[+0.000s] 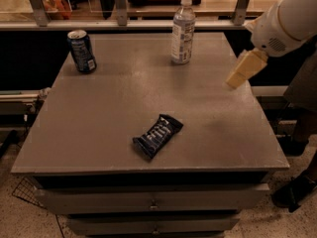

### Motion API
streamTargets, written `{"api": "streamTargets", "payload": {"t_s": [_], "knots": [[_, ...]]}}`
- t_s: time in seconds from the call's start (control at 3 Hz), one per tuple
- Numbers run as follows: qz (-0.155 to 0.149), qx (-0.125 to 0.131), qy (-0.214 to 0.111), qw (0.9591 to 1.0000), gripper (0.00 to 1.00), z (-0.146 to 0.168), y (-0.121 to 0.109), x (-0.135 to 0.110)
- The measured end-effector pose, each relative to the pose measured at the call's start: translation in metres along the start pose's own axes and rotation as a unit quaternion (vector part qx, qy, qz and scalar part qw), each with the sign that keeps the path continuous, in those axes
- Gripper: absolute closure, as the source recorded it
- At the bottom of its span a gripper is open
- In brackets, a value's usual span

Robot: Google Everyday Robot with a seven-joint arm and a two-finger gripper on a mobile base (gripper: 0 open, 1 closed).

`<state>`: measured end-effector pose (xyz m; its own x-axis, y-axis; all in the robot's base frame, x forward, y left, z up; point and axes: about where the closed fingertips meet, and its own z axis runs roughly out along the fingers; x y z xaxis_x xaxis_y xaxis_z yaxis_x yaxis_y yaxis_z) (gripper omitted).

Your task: Move blue plastic bottle near rxbar blueberry

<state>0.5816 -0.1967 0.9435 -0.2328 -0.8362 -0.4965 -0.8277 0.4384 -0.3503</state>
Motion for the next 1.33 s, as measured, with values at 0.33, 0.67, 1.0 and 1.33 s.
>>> {"api": "streamTargets", "payload": {"t_s": [0.33, 0.67, 1.0, 1.33], "knots": [[0.047, 0.018, -0.093, 0.9944, 0.00, 0.049, -0.043, -0.029], [0.070, 0.027, -0.175, 0.9817, 0.00, 0.080, -0.067, -0.052], [0.098, 0.023, -0.264, 0.9592, 0.00, 0.108, -0.077, -0.077], [0.098, 0.023, -0.264, 0.9591, 0.00, 0.108, -0.077, -0.077]]}}
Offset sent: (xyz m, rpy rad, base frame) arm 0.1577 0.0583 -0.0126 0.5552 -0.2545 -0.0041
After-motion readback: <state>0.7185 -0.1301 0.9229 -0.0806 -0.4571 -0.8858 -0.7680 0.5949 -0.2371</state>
